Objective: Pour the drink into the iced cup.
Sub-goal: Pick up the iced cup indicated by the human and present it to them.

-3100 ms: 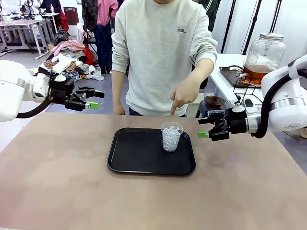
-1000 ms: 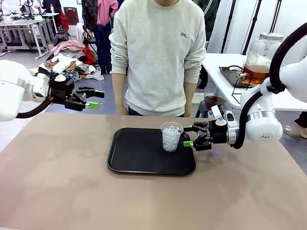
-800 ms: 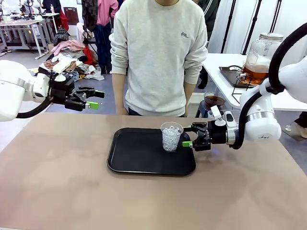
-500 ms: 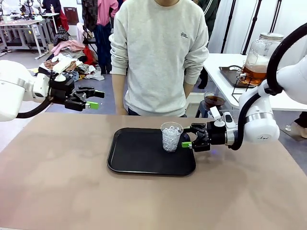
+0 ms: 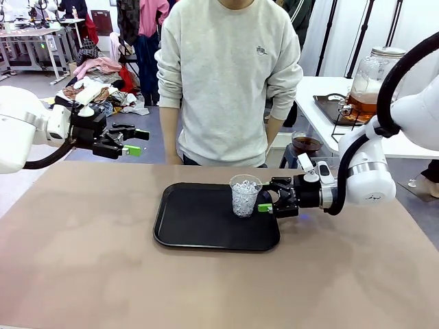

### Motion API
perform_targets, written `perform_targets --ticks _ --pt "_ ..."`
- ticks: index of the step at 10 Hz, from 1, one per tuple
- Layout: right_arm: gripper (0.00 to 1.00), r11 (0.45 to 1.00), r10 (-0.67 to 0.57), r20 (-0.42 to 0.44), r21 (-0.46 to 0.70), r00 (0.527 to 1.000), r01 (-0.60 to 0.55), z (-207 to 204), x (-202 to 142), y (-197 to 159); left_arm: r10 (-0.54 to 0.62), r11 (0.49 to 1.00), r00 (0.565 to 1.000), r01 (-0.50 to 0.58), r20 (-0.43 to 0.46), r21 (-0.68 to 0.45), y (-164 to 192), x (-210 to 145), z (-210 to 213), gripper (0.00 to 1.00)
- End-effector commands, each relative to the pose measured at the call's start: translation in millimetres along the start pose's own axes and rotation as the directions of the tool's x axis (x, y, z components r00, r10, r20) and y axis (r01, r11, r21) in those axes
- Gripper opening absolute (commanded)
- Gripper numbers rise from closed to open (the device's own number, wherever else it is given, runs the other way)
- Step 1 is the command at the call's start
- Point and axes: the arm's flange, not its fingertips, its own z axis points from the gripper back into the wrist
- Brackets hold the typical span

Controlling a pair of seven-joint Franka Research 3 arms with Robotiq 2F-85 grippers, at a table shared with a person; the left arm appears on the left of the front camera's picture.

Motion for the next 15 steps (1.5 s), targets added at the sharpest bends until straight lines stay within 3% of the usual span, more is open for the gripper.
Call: perform_targets --ticks 1,15 --pt "1.00 0.999 -0.020 -0.004 0.031 1.000 0.020 -7 5 -8 -0.001 1.000 1.000 0.001 0.001 0.007 0 1 1 1.00" --pt "1.00 0.990 -0.072 -0.019 0.119 0.997 0.074 -43 10 -11 -0.001 1.000 1.000 0.001 0.001 0.007 0 1 1 1.00"
